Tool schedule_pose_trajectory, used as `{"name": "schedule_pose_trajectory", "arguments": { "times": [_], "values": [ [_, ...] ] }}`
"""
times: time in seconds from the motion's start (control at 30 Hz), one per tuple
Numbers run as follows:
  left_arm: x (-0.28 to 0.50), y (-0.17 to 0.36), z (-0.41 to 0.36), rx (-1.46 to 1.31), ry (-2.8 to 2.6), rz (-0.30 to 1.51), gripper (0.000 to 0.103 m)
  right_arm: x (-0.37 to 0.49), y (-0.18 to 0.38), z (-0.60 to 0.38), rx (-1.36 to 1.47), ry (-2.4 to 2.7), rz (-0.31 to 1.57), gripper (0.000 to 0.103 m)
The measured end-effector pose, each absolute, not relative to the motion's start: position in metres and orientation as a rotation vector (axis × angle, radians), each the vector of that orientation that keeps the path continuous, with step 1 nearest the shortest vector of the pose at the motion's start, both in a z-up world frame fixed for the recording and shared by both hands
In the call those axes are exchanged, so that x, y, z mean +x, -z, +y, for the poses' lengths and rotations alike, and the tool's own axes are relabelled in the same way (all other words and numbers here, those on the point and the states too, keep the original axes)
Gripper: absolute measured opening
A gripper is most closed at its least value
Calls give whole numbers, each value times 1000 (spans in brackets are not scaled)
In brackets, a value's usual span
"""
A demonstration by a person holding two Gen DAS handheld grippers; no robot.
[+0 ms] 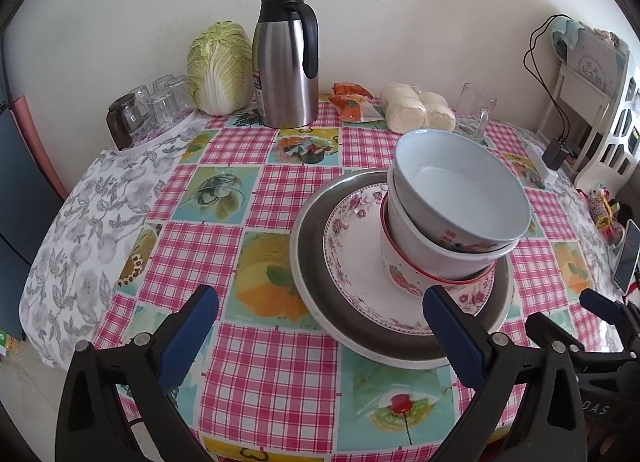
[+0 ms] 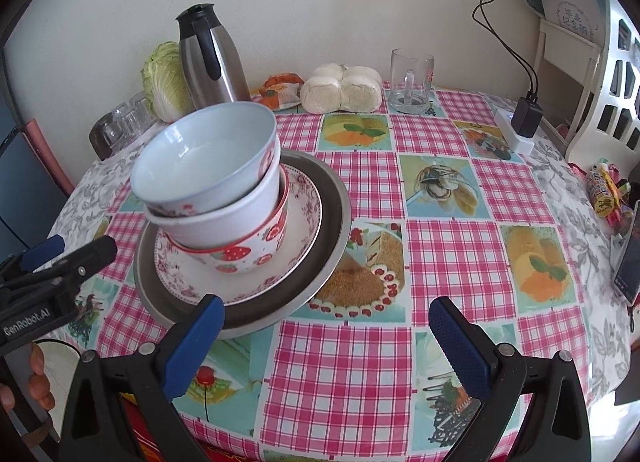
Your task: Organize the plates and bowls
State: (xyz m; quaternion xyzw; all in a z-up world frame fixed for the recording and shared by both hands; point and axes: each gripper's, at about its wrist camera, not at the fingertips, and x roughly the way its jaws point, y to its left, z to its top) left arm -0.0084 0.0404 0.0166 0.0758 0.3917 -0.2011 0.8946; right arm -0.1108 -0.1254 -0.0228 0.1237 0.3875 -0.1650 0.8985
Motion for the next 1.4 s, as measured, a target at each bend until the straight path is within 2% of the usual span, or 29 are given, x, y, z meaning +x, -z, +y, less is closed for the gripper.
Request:
{"name": "schedule_pose_trajectory", "arguments": {
  "times": [1.4],
  "values": [
    [-16, 4, 44, 244, 489, 882, 102, -118, 24, -118, 245, 353, 807, 103]
  ]
}}
